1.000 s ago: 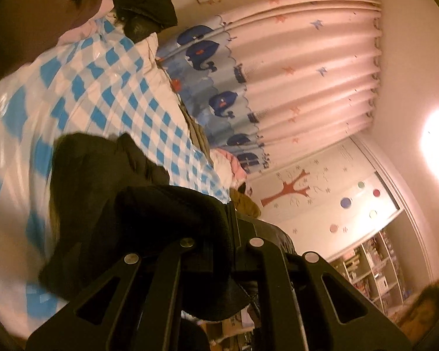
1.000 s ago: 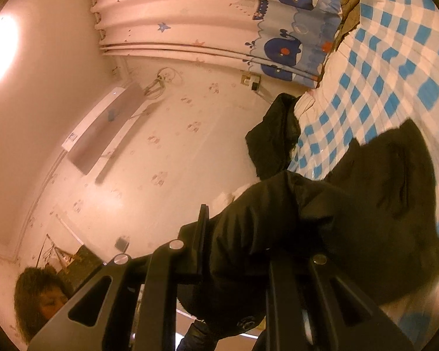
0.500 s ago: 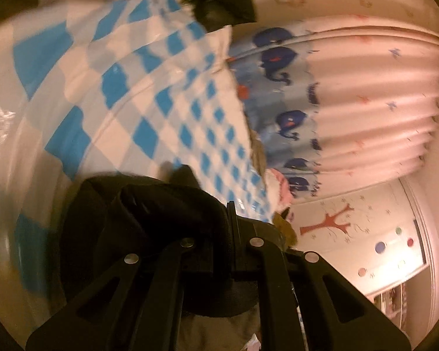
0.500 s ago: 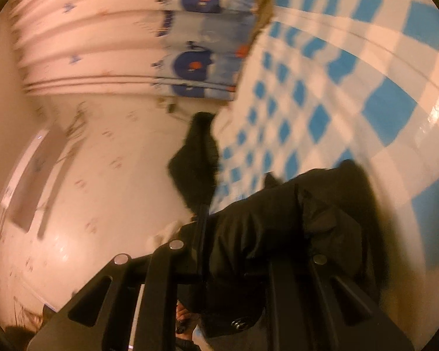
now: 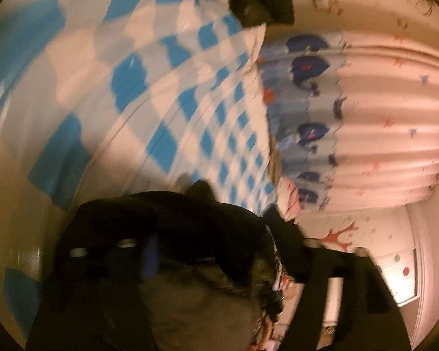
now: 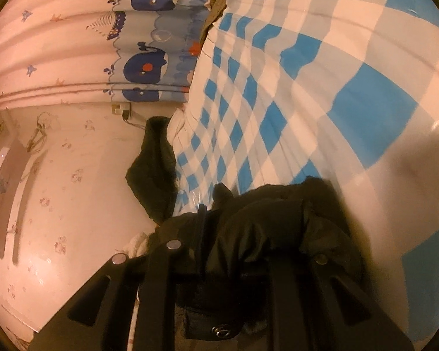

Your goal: Fold large clothes

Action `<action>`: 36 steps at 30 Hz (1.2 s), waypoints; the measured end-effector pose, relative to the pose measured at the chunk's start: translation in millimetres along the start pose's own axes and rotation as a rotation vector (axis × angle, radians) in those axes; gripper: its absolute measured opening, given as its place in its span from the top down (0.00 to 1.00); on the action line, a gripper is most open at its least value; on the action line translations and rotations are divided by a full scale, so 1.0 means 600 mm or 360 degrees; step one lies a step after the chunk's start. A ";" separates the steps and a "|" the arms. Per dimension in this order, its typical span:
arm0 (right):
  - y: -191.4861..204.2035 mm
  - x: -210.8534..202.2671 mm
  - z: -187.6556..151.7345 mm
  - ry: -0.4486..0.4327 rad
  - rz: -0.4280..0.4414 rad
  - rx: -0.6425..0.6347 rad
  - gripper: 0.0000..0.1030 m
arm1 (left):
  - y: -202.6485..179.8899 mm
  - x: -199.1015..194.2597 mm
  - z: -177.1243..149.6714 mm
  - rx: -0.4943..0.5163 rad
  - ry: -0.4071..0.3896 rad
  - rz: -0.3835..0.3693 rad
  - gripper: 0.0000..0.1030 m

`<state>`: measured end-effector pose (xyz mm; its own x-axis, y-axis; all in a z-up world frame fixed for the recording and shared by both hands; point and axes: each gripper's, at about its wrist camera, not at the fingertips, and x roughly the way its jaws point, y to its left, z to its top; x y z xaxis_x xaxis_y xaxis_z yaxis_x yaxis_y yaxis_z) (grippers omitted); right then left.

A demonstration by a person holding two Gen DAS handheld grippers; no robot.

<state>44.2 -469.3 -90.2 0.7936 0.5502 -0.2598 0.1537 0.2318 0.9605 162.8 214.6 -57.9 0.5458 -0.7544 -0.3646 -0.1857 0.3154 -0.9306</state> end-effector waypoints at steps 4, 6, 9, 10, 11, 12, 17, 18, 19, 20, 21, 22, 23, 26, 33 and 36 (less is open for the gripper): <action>-0.009 0.001 0.000 -0.0047 0.0068 0.0153 0.50 | -0.057 -0.036 -0.004 0.0084 -0.0076 -0.0022 0.16; 0.005 -0.006 -0.004 -0.0073 0.0056 0.0129 0.40 | -0.097 -0.049 -0.021 0.0206 -0.0080 -0.0054 0.16; 0.085 -0.012 -0.038 -0.0066 -0.0072 -0.0263 0.27 | -0.169 -0.045 -0.086 0.0584 0.0051 -0.0088 0.15; 0.117 -0.005 -0.058 -0.0028 -0.0126 -0.0447 0.24 | -0.190 -0.030 -0.116 0.0712 0.0142 -0.0084 0.15; 0.155 0.013 -0.087 0.0050 -0.0201 -0.0675 0.24 | -0.209 -0.003 -0.157 0.0857 0.0282 -0.0068 0.15; 0.181 0.035 -0.111 0.0129 -0.0277 -0.0842 0.24 | -0.223 0.030 -0.201 0.0992 0.0419 -0.0040 0.15; 0.199 0.189 -0.177 0.0421 -0.0887 -0.1365 0.24 | -0.227 0.197 -0.326 0.1427 0.0699 0.0372 0.15; 0.192 0.210 -0.173 0.0427 -0.0932 -0.1378 0.24 | -0.220 0.229 -0.323 0.1430 0.0688 0.0465 0.15; 0.185 0.220 -0.165 0.0420 -0.0951 -0.1365 0.24 | -0.214 0.249 -0.316 0.1410 0.0677 0.0519 0.15; 0.180 0.233 -0.147 0.0388 -0.0966 -0.1317 0.24 | -0.207 0.269 -0.302 0.1386 0.0649 0.0574 0.15; 0.173 0.236 -0.134 0.0367 -0.0968 -0.1275 0.24 | -0.202 0.284 -0.283 0.1357 0.0613 0.0604 0.15; 0.165 0.242 -0.118 0.0353 -0.0968 -0.1225 0.24 | -0.194 0.294 -0.266 0.1310 0.0593 0.0609 0.15; 0.158 0.245 -0.106 0.0352 -0.0969 -0.1186 0.24 | -0.188 0.301 -0.251 0.1266 0.0586 0.0605 0.15; 0.138 0.261 -0.087 0.0395 -0.0992 -0.1107 0.23 | -0.166 0.323 -0.216 0.1115 0.0625 0.0559 0.15; 0.239 0.240 -0.121 0.0165 -0.0887 -0.1341 0.12 | -0.221 0.219 -0.190 0.1094 0.0407 0.0382 0.15; 0.221 0.291 -0.109 0.0235 -0.1016 -0.1343 0.10 | -0.195 0.192 -0.147 0.1022 0.0268 0.0459 0.15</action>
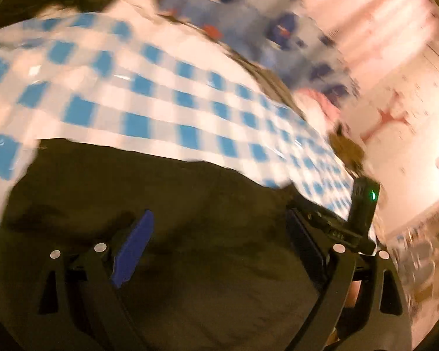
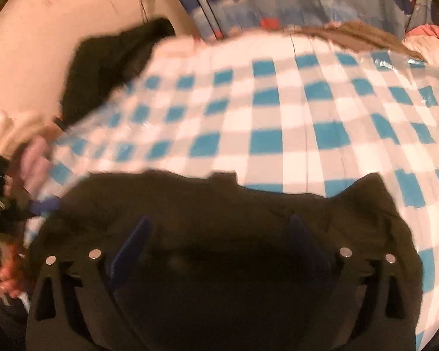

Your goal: Fold large clothes

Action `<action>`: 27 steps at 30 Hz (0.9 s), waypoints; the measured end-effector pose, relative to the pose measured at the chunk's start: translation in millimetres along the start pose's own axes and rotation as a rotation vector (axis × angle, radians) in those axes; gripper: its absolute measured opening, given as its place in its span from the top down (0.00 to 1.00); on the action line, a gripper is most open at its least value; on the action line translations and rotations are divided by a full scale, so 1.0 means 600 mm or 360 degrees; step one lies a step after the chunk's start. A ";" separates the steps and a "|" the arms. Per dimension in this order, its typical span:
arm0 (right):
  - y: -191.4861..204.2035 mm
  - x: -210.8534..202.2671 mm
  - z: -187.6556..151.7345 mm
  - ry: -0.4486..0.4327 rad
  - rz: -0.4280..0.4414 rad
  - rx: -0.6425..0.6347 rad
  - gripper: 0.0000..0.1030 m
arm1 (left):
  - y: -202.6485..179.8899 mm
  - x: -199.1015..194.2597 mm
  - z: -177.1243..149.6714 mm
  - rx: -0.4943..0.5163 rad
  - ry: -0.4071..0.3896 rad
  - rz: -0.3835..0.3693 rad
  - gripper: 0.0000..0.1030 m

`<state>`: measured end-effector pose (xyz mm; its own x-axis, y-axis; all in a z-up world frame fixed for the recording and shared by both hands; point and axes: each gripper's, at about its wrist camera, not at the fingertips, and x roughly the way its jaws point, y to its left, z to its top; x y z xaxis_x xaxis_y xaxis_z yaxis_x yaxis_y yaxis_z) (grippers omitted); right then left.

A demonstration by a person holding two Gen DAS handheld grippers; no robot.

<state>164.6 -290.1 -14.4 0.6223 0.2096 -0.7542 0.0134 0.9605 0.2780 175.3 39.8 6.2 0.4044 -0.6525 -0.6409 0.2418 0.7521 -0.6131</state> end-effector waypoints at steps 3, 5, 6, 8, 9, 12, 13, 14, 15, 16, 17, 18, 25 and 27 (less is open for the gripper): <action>-0.029 0.071 -0.012 0.0098 0.0021 0.0082 0.07 | 0.087 0.037 -0.019 -0.0174 0.0048 0.0013 0.15; -0.046 0.086 -0.010 0.0051 0.0057 0.0160 0.07 | 0.106 0.058 -0.030 -0.0154 0.0022 -0.0018 0.15; -0.047 0.093 -0.009 0.0059 0.0057 0.0162 0.07 | 0.107 0.065 -0.036 -0.0132 0.0001 -0.0001 0.15; -0.044 0.106 -0.006 0.0117 0.0032 0.0147 0.07 | 0.099 0.080 -0.040 -0.0085 -0.0003 0.0066 0.15; -0.042 0.108 -0.003 0.0161 0.0015 0.0129 0.07 | 0.096 0.084 -0.040 -0.0070 0.0008 0.0098 0.15; -0.034 0.049 0.001 0.0140 -0.0026 0.0083 0.07 | 0.090 0.049 -0.040 -0.0136 0.0035 0.0111 0.15; -0.034 0.023 -0.003 0.0090 0.0000 0.0079 0.07 | 0.089 0.015 -0.043 -0.0159 -0.0017 0.0077 0.15; -0.032 -0.024 -0.012 0.0010 -0.0004 0.0053 0.07 | 0.090 -0.013 -0.045 -0.0160 -0.0071 0.0059 0.15; -0.034 -0.059 -0.026 -0.0050 -0.0034 0.0027 0.07 | 0.091 -0.036 -0.050 -0.0152 -0.0105 0.0051 0.15; -0.038 -0.082 -0.038 -0.0090 -0.0056 0.0015 0.07 | 0.093 -0.070 -0.061 -0.0134 -0.0165 0.0057 0.15; -0.045 -0.106 -0.053 -0.0130 -0.0088 0.0013 0.07 | 0.098 -0.086 -0.069 -0.0129 -0.0191 0.0074 0.15; -0.062 -0.126 -0.075 -0.0170 -0.0146 0.0033 0.07 | 0.107 -0.100 -0.078 -0.0131 -0.0213 0.0101 0.15; -0.202 -0.053 -0.162 -0.0191 -0.0073 0.0398 0.07 | 0.201 -0.070 -0.137 -0.0255 -0.0225 0.0035 0.15; -0.199 -0.044 -0.155 -0.0170 -0.0105 0.0385 0.07 | 0.195 -0.054 -0.141 -0.0216 -0.0227 0.0085 0.15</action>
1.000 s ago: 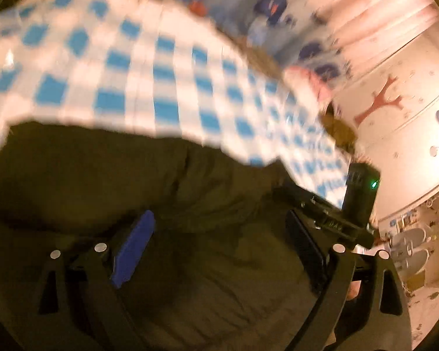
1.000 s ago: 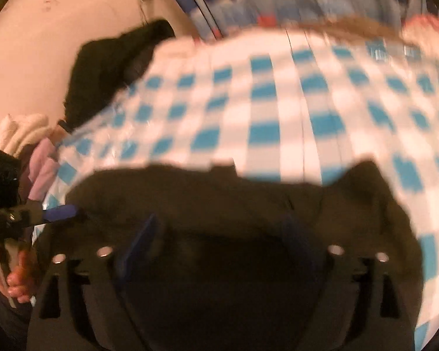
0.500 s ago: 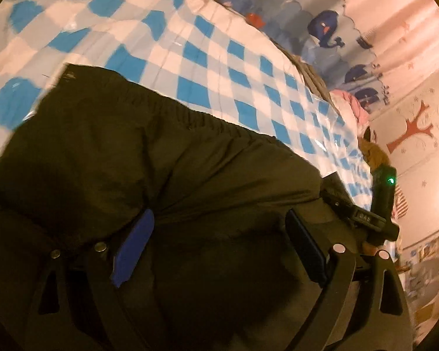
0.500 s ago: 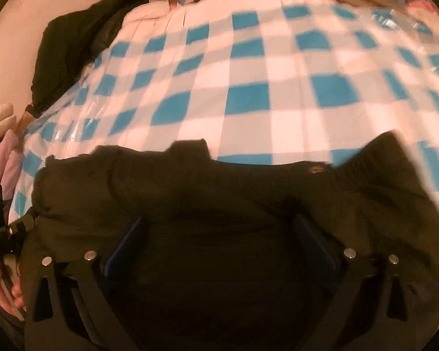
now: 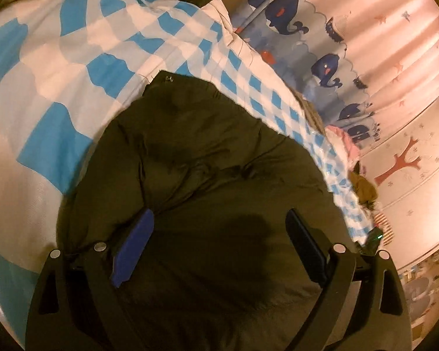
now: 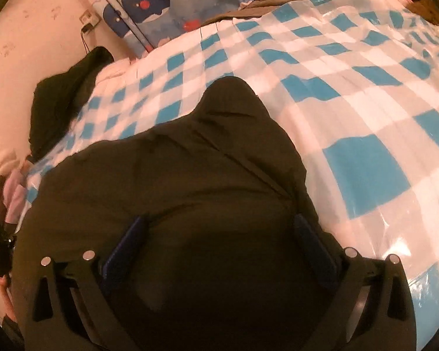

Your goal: Fold large clothes

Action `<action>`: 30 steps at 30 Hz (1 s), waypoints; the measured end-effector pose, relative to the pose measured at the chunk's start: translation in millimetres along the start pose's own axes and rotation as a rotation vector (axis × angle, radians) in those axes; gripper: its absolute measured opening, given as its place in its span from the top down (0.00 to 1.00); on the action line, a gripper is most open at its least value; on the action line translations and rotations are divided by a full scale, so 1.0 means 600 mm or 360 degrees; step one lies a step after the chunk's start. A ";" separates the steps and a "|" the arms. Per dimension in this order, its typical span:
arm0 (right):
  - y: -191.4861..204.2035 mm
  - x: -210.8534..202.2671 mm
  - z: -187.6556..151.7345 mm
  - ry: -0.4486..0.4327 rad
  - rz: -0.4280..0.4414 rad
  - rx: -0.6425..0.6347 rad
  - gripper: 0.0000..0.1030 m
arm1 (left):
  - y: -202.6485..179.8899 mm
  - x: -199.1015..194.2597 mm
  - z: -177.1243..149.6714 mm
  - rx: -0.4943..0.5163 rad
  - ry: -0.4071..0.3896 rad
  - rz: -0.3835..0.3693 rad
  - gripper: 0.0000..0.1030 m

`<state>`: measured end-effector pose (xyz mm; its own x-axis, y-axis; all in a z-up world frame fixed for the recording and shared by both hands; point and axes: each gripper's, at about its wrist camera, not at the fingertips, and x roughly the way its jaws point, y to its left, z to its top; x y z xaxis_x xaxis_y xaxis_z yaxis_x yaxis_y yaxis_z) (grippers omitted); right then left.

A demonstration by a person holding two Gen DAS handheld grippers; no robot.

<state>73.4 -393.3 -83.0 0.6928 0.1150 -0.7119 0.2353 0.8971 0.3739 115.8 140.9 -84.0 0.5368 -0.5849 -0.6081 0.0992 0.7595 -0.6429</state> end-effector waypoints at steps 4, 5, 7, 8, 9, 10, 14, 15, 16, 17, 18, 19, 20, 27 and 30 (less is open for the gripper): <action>-0.003 -0.010 0.012 0.0133 0.0003 0.0022 0.07 | -0.012 -0.003 -0.004 0.0009 0.0050 0.0106 0.15; -0.007 -0.028 0.010 0.0140 0.0011 0.0075 0.07 | -0.008 -0.022 -0.003 -0.0032 0.0043 0.0101 0.15; -0.012 -0.096 -0.010 0.0043 0.0177 0.0184 0.07 | -0.013 -0.078 -0.012 -0.0097 -0.0002 0.0032 0.15; -0.005 -0.140 -0.030 0.0008 0.0263 0.0177 0.07 | -0.014 -0.101 -0.018 -0.0097 -0.0018 0.0010 0.15; 0.001 -0.172 -0.052 -0.0005 0.0316 0.0141 0.07 | -0.015 -0.128 -0.030 -0.0095 -0.0037 -0.0014 0.15; 0.007 -0.196 -0.075 -0.0002 0.0362 0.0111 0.07 | -0.013 -0.162 -0.050 -0.0106 -0.0052 -0.0046 0.15; 0.019 -0.262 -0.184 0.0073 0.0470 0.0077 0.07 | 0.015 -0.239 -0.133 -0.0226 -0.0034 -0.0136 0.14; 0.019 -0.268 -0.212 0.0095 0.0473 0.0081 0.07 | 0.023 -0.249 -0.149 -0.0260 -0.0030 -0.0155 0.14; 0.019 -0.269 -0.234 0.0121 0.0473 0.0079 0.07 | 0.037 -0.261 -0.175 -0.0330 -0.0022 -0.0189 0.14; 0.018 -0.266 -0.259 0.0168 0.0499 0.0100 0.07 | 0.047 -0.267 -0.194 -0.0387 -0.0017 -0.0210 0.14; 0.014 -0.262 -0.272 0.0193 0.0537 0.0139 0.07 | 0.054 -0.270 -0.210 -0.0427 -0.0011 -0.0231 0.14; 0.007 -0.255 -0.288 0.0219 0.0608 0.0228 0.07 | 0.061 -0.270 -0.225 -0.0467 -0.0003 -0.0257 0.14; 0.001 -0.253 -0.299 0.0204 0.0649 0.0314 0.07 | 0.067 -0.266 -0.240 -0.0511 0.0010 -0.0287 0.14; 0.003 -0.243 -0.283 0.0164 0.0643 0.0479 0.07 | 0.062 -0.230 -0.270 -0.0654 0.0047 -0.0412 0.12; 0.022 -0.236 -0.279 0.0214 0.0686 0.0490 0.07 | 0.052 -0.217 -0.275 -0.0675 0.0069 -0.0457 0.12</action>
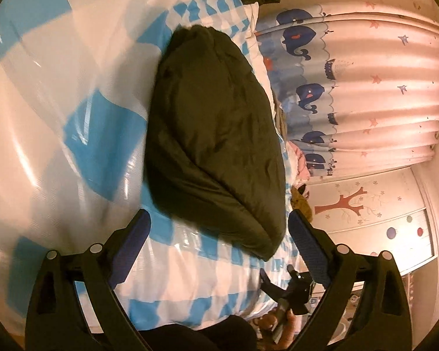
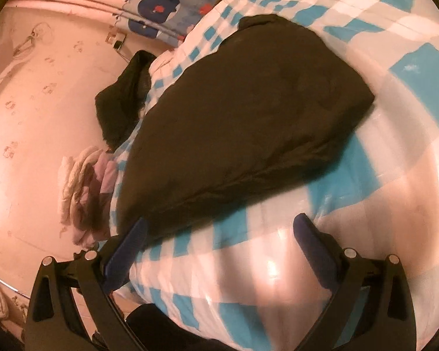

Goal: Fold large clothes
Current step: 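Open both tools and release the folded jacket bundle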

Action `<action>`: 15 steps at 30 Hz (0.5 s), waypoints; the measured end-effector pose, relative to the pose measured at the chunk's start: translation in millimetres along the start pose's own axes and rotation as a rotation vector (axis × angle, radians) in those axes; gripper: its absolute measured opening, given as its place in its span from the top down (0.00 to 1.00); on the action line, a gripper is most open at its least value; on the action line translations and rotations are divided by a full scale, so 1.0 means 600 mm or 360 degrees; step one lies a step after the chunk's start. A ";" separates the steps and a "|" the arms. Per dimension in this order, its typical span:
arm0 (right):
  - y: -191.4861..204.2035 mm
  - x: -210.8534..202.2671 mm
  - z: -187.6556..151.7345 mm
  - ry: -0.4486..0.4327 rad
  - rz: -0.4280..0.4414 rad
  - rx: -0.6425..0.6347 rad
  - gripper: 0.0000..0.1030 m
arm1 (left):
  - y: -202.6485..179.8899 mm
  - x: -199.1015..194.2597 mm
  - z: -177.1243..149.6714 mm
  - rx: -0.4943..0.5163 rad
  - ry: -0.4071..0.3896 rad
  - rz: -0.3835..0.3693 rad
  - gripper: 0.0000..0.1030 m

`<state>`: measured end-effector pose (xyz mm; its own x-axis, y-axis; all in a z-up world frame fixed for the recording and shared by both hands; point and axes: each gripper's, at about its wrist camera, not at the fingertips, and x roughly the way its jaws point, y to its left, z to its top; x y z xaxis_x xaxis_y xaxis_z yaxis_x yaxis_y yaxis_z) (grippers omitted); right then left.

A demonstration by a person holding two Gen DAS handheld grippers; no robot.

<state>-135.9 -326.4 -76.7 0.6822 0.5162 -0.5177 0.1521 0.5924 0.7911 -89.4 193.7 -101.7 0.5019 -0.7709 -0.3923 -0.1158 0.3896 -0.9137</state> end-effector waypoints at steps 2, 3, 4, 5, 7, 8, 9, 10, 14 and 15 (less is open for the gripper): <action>0.012 0.017 -0.004 0.0054 0.0074 0.0009 0.07 | -0.007 0.008 -0.003 0.0009 0.0013 -0.0028 0.11; 0.030 0.030 -0.011 0.0080 0.0035 -0.0055 0.07 | -0.009 0.012 -0.008 0.0013 0.0022 -0.0045 0.11; 0.049 0.048 -0.018 0.0119 -0.0007 -0.0136 0.07 | -0.009 0.016 -0.011 0.0009 0.0027 -0.0049 0.11; 0.062 0.064 -0.022 0.0149 -0.0032 -0.0183 0.07 | -0.009 0.025 -0.015 -0.0005 0.0039 -0.0055 0.11; 0.088 0.101 -0.037 0.0200 -0.0057 -0.0249 0.07 | -0.008 0.039 -0.019 -0.0025 0.0054 -0.0062 0.11; 0.103 0.125 -0.042 0.0230 -0.0065 -0.0269 0.07 | -0.010 0.046 -0.017 -0.0032 0.0057 -0.0061 0.10; 0.113 0.139 -0.045 0.0246 -0.0091 -0.0293 0.07 | -0.010 0.049 -0.019 -0.0035 0.0057 -0.0060 0.10; 0.125 0.153 -0.045 0.0260 -0.0123 -0.0324 0.07 | -0.011 0.052 -0.021 -0.0038 0.0055 -0.0061 0.10; 0.151 0.191 -0.042 0.0255 -0.0079 -0.0245 0.07 | -0.011 0.055 -0.021 -0.0067 0.0048 -0.0079 0.10; 0.157 0.207 -0.042 0.0269 -0.0059 -0.0211 0.07 | -0.011 0.054 -0.019 -0.0074 0.0047 -0.0090 0.10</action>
<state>-55.1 -191.0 -74.8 0.5465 0.5824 -0.6018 0.0719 0.6834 0.7265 -82.3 160.1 -109.8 0.4833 -0.8057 -0.3425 -0.1279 0.3221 -0.9380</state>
